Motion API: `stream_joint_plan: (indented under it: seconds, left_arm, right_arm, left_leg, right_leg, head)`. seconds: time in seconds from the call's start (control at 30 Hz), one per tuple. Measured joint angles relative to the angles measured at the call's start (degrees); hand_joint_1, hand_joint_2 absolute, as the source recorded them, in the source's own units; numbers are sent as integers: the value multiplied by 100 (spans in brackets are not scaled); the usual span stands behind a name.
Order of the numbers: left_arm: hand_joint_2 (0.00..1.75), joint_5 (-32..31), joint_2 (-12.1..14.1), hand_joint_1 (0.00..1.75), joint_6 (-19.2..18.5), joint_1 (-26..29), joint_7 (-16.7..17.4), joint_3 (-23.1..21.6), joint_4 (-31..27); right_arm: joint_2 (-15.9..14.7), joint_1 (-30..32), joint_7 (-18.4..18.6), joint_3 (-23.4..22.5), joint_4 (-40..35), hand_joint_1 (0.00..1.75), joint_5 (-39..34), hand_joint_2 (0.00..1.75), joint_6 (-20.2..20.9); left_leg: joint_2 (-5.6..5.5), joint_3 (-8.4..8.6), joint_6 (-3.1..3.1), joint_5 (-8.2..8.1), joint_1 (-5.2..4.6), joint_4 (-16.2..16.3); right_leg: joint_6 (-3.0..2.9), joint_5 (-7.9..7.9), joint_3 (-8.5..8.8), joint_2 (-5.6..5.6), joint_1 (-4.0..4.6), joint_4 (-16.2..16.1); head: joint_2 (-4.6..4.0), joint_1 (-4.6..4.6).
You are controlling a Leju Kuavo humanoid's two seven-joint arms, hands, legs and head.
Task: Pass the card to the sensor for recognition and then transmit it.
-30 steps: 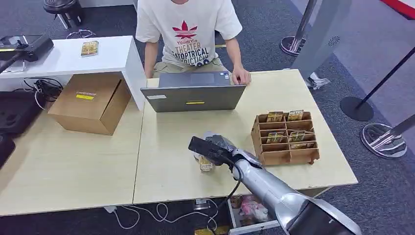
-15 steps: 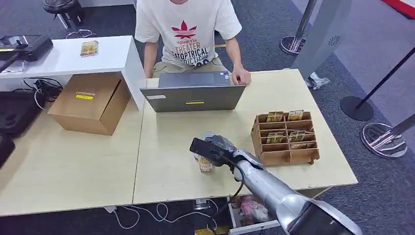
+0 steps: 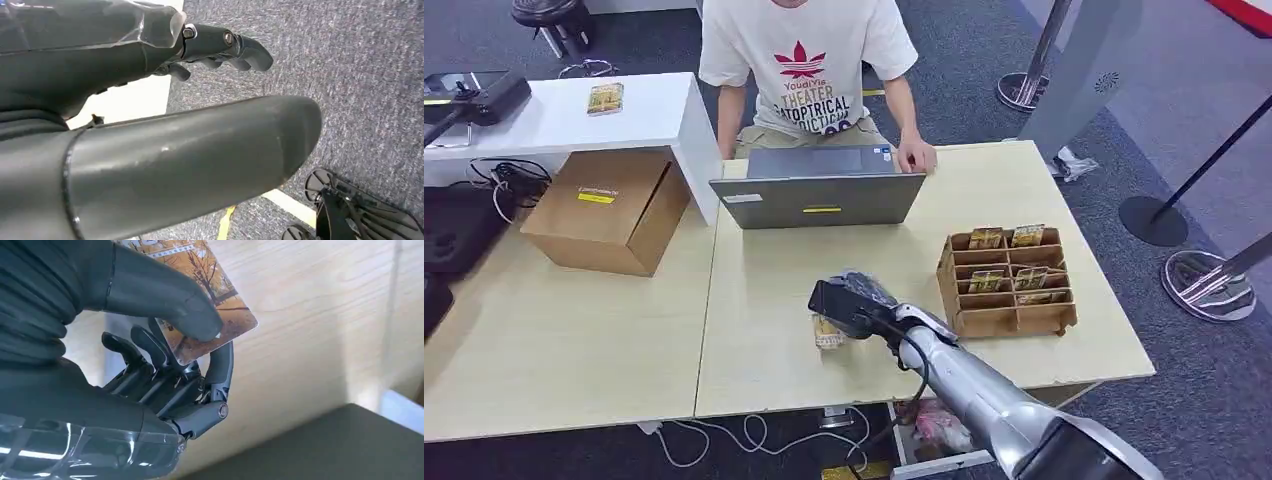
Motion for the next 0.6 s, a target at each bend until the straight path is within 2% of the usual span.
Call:
stream_joint_plan:
  seconds: [0.27, 0.47, 0.6]
  left_arm:
    - [0, 133, -125, 0, 391, 4, 194, 52, 0]
    - [0, 173, -216, 0, 511, 13, 133, 79, 0]
    - [0, 208, -238, 0, 485, 13, 83, 103, 0]
  right_arm:
    - [275, -430, -358, 0, -389, 175, -83, 175, 369]
    - [337, -633, -516, -26, -748, 175, -271, 175, 347]
    - [337, -655, -564, -98, -964, 175, -354, 175, 174]
  left_leg:
    - [-1, -2, -3, 2, 1, 0]
    - [-4, -3, -3, 2, 0, 0]
    - [-3, -3, -3, 2, 0, 0]
  right_leg:
    - [0, 0, -4, 0, 1, 1]
    - [0, 0, -3, -2, 0, 0]
    - [0, 0, -4, -2, 0, -1]
  head:
    - [0, -2]
    - [0, 0]
    - [0, -2]
